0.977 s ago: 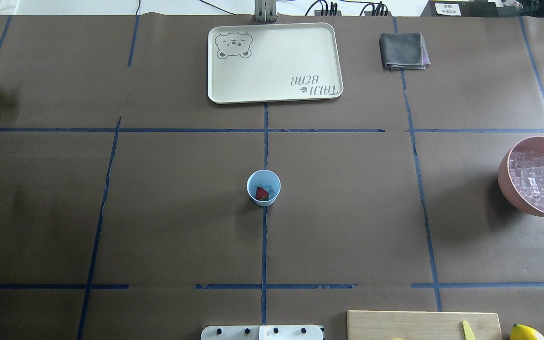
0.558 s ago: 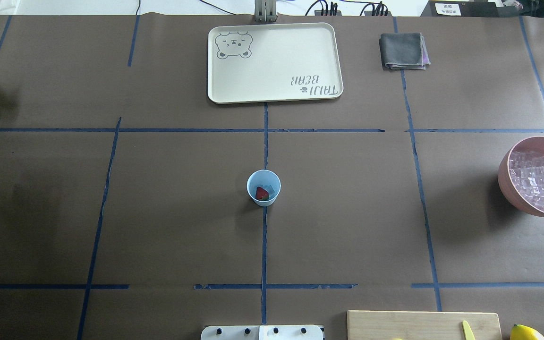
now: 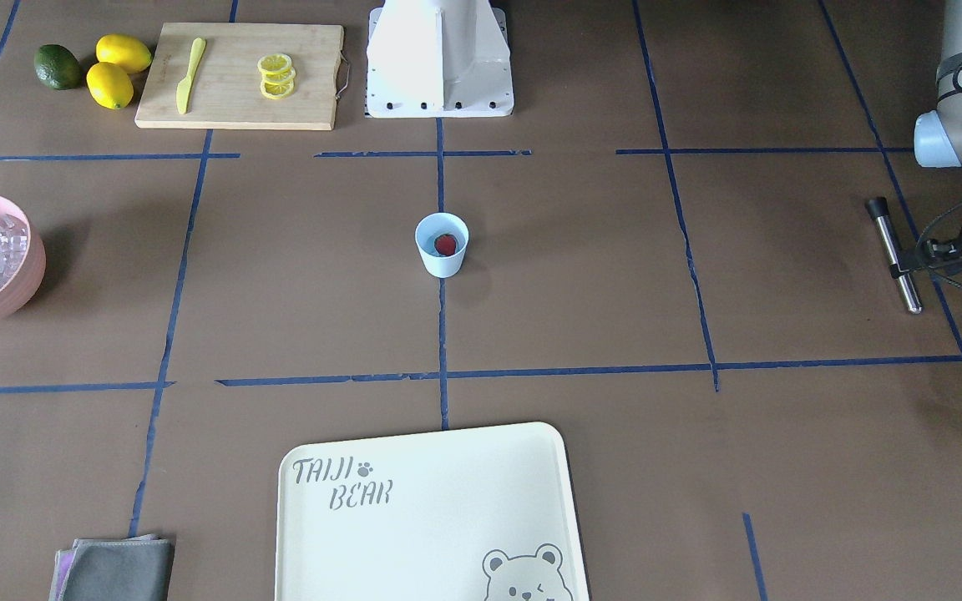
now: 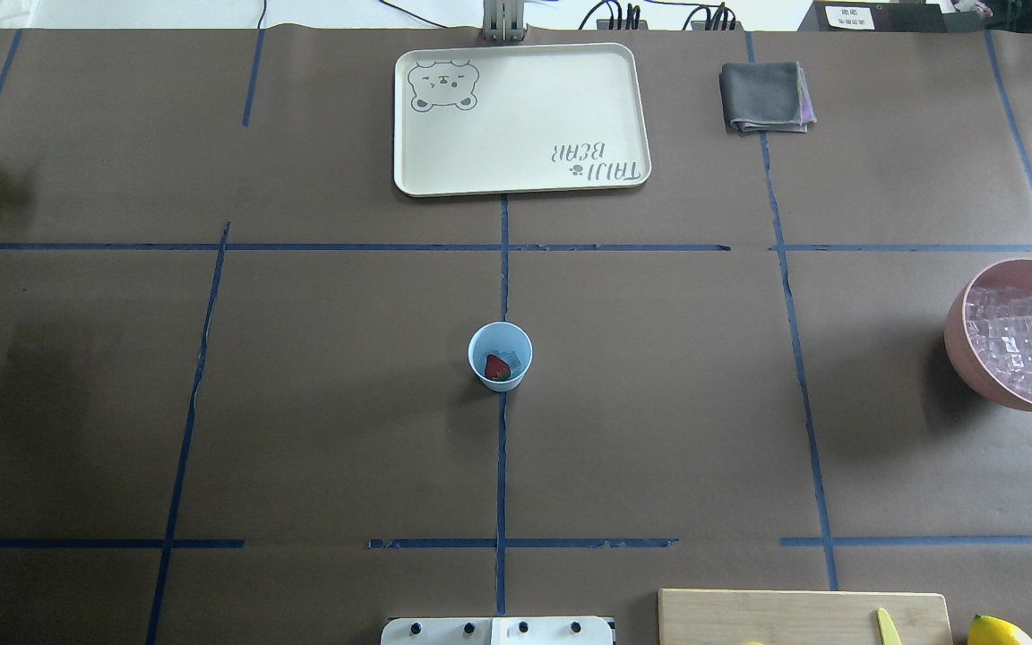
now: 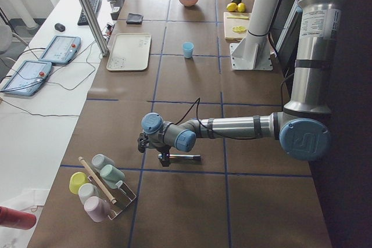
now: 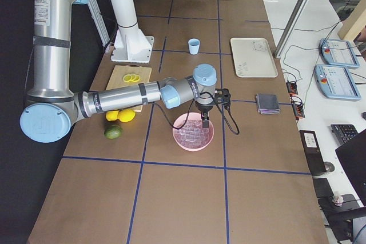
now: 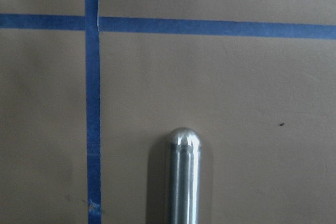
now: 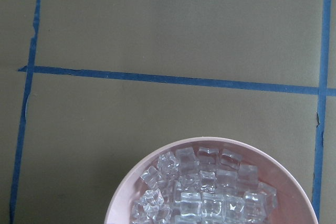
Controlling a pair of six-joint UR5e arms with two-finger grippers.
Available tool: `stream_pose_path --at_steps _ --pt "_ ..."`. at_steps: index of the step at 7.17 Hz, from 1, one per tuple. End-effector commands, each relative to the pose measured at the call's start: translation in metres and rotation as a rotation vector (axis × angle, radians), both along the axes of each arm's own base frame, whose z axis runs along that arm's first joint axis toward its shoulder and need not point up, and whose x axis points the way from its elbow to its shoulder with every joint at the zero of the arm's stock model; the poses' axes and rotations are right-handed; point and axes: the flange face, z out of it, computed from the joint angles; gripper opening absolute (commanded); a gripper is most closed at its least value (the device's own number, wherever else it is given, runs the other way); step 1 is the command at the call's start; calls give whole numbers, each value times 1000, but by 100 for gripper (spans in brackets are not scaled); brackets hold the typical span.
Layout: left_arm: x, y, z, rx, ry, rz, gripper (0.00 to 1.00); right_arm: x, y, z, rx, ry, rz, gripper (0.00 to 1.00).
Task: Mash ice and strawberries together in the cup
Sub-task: 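Grasp the stainless-steel muddler with the left gripper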
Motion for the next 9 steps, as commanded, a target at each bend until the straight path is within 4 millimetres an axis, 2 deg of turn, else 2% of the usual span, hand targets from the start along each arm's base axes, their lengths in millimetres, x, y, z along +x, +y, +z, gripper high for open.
stream_pose_path --at_steps 1,2,3,4,5,6,7,8,9 --pt "24 7 5 -19 -5 38 99 1 1 1 0 1 1 100" --pt "25 8 7 -19 -7 42 98 1 0 0 1 0 1 100" --pt "24 9 11 -27 -9 40 90 1 0 0 1 0 1 100" --pt "25 9 10 -25 -8 40 60 1 0 0 1 0 1 100" --pt "25 9 10 -27 -7 41 6 1 0 -1 3 0 1 100" --pt "25 8 7 -22 -3 41 0 1 0 -1 3 0 1 100" --pt "26 7 3 -14 0 40 0 1 0 -1 3 0 3 100" --pt "27 1 -24 29 22 35 0 1 1 0 4 -1 3 100" --pt "33 -7 -84 80 69 2 0 2 2 -2 7 -2 3 100"
